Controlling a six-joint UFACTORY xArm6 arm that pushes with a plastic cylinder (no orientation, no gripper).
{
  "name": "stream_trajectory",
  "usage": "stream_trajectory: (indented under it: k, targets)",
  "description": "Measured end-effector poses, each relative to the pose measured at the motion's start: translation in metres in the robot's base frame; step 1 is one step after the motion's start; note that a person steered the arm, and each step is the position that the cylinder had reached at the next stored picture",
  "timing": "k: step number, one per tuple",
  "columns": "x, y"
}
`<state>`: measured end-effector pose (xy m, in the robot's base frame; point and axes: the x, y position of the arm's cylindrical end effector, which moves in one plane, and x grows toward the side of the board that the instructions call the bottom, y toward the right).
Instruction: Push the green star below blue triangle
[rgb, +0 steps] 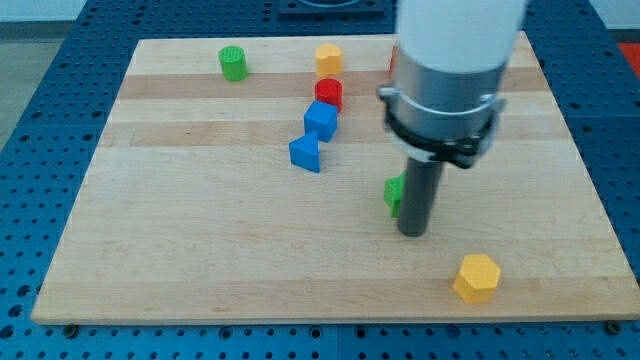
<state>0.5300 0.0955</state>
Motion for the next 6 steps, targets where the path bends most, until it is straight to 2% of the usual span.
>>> stream_trajectory:
  k: [1, 2, 3, 4, 5, 6]
  targets:
    - [-0.018, 0.014]
    - [-0.026, -0.022]
    - [-0.027, -0.032]
    - [-0.038, 0.025]
    - [-0.071, 0.027]
    - [-0.070, -0.011]
